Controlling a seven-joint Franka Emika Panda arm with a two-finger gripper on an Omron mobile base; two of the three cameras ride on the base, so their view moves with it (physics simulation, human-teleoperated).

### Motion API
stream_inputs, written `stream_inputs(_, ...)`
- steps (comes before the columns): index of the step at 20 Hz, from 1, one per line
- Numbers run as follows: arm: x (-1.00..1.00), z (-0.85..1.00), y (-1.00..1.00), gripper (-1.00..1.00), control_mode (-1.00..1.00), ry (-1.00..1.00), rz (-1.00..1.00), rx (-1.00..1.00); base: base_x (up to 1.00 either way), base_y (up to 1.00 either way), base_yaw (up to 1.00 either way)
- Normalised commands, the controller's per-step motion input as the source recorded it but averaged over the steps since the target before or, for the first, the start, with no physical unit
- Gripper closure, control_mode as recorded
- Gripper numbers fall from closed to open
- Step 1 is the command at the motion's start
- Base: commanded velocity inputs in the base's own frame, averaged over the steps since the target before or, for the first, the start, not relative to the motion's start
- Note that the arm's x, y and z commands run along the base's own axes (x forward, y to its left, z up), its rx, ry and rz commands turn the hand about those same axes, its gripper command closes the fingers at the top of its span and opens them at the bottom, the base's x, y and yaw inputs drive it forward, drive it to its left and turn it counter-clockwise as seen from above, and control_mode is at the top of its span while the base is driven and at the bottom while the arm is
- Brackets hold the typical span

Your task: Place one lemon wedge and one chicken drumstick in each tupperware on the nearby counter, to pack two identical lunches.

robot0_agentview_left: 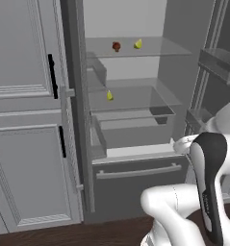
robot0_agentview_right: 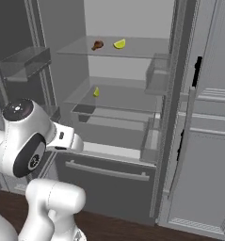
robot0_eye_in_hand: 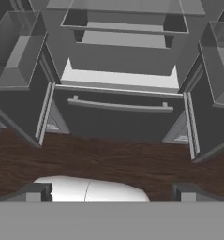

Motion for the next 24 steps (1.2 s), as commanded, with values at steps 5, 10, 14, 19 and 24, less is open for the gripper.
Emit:
stream_inputs(5, 0.0, 0.0, 0.0, -1.0, 1.0, 0.0, 0.0, 0.0, 0.58, -0.19, -0.03)
stream_inputs(10, 0.0, 0.0, 0.0, -1.0, 1.0, 0.0, 0.0, 0.0, 0.4, -0.38, 0.0)
stream_inputs(14, 0.0, 0.0, 0.0, -1.0, 1.0, 0.0, 0.0, 0.0, 0.42, -0.04, 0.0)
stream_inputs(19, 0.0, 0.0, 0.0, -1.0, 1.0, 0.0, 0.0, 0.0, 0.83, 0.0, 0.0)
stream_inputs(24, 0.0, 0.0, 0.0, -1.0, 1.0, 0.0, 0.0, 0.0, 0.57, 0.0, 0.0)
